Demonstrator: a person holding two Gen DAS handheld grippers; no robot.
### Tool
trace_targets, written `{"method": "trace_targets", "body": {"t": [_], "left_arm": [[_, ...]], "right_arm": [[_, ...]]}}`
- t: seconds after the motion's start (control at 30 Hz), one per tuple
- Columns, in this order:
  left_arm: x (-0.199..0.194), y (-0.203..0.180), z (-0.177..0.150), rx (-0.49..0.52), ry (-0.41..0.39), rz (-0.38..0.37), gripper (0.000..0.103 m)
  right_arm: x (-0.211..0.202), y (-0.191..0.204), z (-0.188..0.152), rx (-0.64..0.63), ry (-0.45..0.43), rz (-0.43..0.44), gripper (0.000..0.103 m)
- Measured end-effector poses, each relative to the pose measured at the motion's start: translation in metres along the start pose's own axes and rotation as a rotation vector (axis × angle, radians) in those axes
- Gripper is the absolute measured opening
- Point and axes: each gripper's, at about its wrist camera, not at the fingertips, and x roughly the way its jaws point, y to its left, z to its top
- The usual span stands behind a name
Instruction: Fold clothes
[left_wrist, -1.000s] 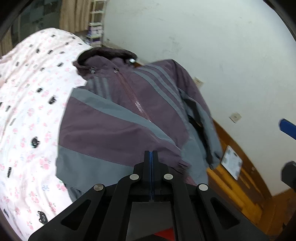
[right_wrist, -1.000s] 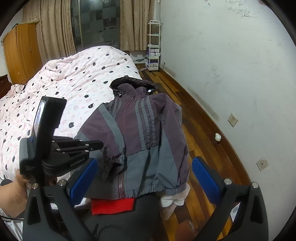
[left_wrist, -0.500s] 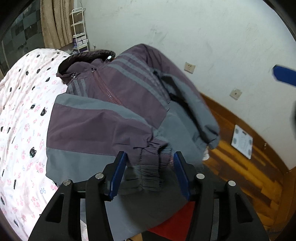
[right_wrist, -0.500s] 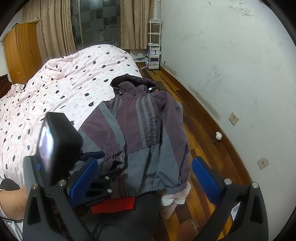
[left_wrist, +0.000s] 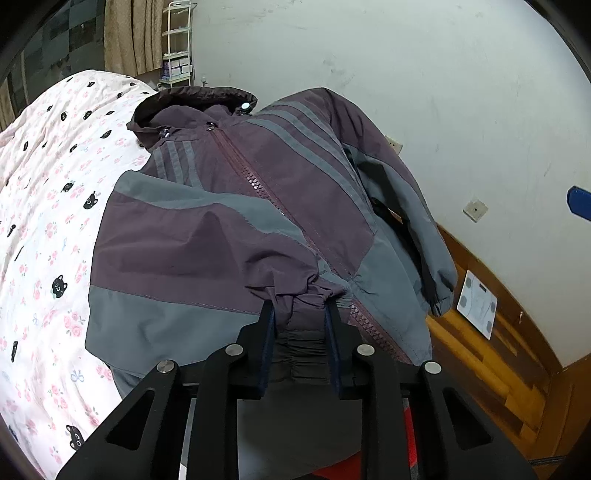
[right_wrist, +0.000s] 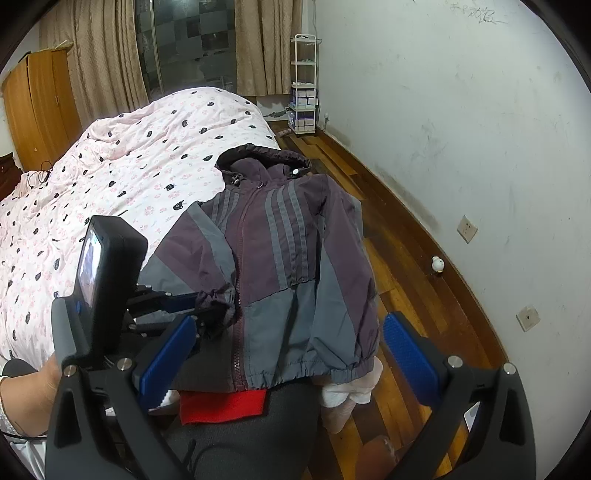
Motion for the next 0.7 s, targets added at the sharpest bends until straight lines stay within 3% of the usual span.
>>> {"method": "trace_targets", "body": {"t": [0.3, 0.7], "left_arm": [[-0.025, 0.03, 0.005, -0.047, -0.056, 0.058, 0.007], [-0.066, 0.095, -0.014, -0.178, -0.107, 0.164, 0.006]], "right_arm": [[0.015, -0.004, -0.001, -0.016, -0.002, -0.006, 0.103], [0.1, -0.041, 0.001, 0.015, 0.031, -0.032, 0.102]]}}
